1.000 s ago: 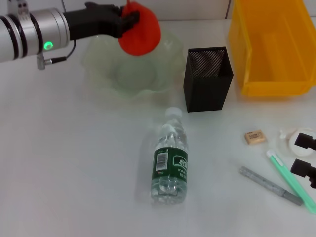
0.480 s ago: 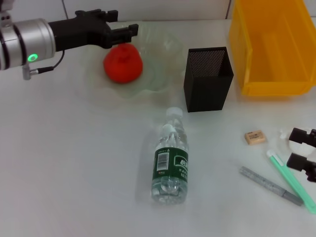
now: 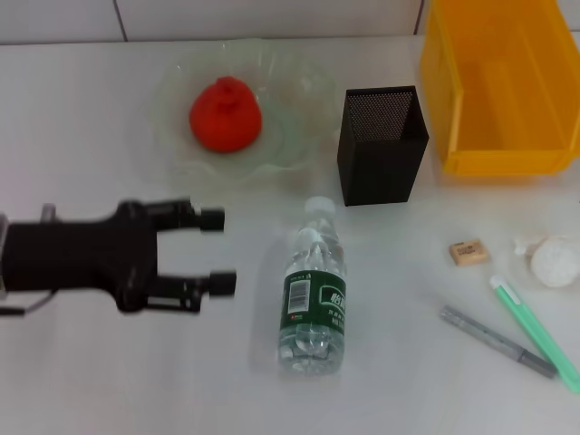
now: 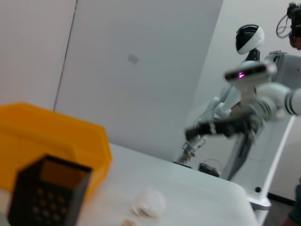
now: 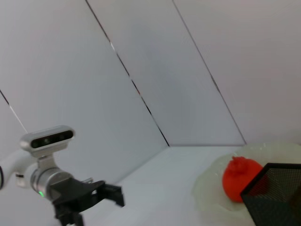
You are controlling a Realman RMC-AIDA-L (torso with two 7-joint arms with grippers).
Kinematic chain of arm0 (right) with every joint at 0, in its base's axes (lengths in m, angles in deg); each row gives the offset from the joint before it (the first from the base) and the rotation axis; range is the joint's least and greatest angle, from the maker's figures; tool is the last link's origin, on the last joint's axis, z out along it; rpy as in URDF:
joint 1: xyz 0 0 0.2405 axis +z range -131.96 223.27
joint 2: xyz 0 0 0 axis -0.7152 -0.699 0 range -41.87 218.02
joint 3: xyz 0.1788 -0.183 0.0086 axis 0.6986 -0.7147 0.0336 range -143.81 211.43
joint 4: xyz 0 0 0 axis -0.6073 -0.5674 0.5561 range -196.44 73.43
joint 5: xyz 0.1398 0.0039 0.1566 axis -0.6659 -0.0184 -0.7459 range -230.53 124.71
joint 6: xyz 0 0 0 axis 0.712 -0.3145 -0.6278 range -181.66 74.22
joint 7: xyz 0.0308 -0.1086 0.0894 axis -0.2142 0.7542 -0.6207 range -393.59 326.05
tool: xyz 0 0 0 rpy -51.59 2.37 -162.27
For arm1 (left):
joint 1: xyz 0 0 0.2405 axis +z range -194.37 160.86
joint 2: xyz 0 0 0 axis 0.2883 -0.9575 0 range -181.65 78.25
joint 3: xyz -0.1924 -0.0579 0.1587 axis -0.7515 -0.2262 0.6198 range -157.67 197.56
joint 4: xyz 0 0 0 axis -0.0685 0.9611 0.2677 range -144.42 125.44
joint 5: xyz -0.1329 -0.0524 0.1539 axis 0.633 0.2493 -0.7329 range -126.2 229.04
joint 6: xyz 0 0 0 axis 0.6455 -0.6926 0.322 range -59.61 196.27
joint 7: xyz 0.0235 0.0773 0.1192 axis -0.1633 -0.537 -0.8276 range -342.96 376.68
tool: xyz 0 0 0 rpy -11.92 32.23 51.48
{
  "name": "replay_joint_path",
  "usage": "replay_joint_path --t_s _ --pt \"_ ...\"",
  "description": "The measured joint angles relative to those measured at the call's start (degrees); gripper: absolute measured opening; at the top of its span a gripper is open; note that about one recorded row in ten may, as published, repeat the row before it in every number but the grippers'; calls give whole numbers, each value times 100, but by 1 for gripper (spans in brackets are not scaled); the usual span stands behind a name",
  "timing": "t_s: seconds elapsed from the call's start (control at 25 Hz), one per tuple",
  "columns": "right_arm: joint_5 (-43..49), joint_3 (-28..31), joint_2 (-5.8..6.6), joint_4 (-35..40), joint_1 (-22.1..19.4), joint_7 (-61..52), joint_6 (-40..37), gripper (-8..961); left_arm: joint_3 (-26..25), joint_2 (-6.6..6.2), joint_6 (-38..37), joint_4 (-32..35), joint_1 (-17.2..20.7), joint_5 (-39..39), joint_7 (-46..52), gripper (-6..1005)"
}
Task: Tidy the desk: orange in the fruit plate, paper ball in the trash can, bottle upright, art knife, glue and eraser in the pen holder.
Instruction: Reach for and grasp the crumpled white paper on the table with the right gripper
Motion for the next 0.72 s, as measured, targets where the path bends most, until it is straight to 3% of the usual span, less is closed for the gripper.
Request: replay_joint_path --t_s 0.04,0.12,0.16,0.2,0.24,0.28,0.32,0.4,0.44,0.48,0.56,0.72 --pt "-1 -260 -6 826 123 -493 -31 814 0 93 -34 1 128 -116 -31 834" --pt "-6 -382 -8 1171 171 -708 -32 814 0 93 -34 1 128 -116 -31 839" --pt "-15 -578 -17 1655 227 -1103 -63 814 -1 195 -36 -5 207 -307 -80 842" --pt "-32 -798 -25 2165 290 -1578 -101 814 0 220 -22 -32 190 -365 -90 842" --pt "-19 -1331 -34 3255 389 -2541 -257 814 -1 236 -19 -62 157 -409 -85 842" --pt "35 -1654 -51 3857 431 -2993 -305 815 -1 240 -21 -66 148 -411 -80 841" --pt "35 -1654 -51 3857 431 -2993 -305 815 -1 250 -26 -75 126 -413 -68 841" --pt "451 -2409 -110 4983 473 -3644 -318 815 -3 280 -31 -79 75 -453 -51 841" --pt "1035 -3074 -172 5712 519 -4036 -319 815 -3 280 -31 -79 75 -453 -51 841" --pt "1035 -3074 -172 5712 519 -4036 -319 815 -3 312 -20 -82 41 -508 -49 840" --pt "1796 -3760 -272 6109 553 -4266 -330 815 -3 378 32 -85 -28 -684 -45 840" --pt "2844 -4585 -377 5710 498 -4458 -1 815 -4 413 104 -164 -105 -805 -38 839"
